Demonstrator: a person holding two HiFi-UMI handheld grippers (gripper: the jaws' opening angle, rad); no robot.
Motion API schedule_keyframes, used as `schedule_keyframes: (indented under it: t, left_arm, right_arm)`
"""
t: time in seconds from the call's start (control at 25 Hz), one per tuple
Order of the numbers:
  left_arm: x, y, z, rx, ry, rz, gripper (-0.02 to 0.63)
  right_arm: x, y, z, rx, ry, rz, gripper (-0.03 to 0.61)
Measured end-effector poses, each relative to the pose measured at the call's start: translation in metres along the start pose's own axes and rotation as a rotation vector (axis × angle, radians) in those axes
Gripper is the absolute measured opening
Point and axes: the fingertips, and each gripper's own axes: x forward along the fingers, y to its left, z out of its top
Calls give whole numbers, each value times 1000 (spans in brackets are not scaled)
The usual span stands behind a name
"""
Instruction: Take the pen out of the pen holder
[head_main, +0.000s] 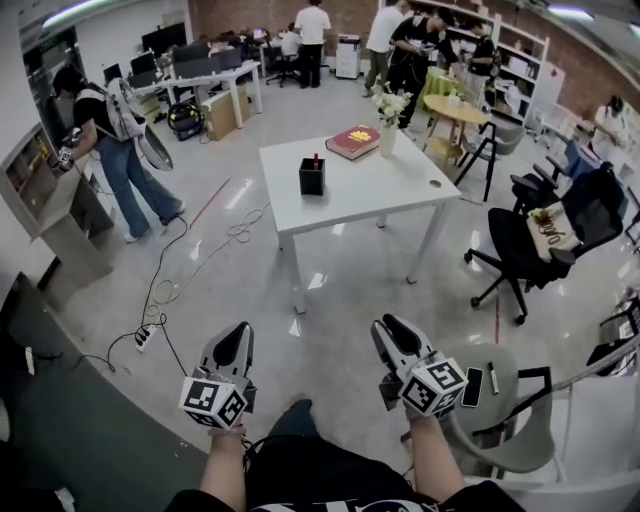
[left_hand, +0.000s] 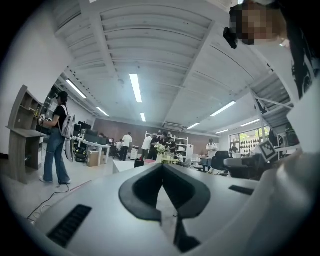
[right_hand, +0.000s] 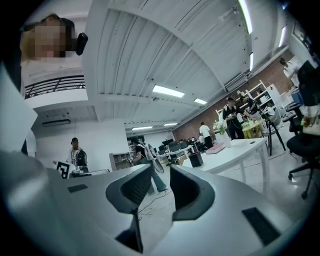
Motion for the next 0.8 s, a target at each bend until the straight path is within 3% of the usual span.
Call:
schedule_keyframes:
  t: [0.04,0.24,0.8]
  left_arm:
    - [4,2,1,0,-1,4,2]
    - [37,22,-3,-5,-10,27,2]
    - [151,102,-29,-86,65,20,2]
  right_arm:
    - [2,-3,0,5,3,-2,136]
    - [26,-25,-5,10,19,-18,149]
    - [136,-91,-12,58,100,-47,149]
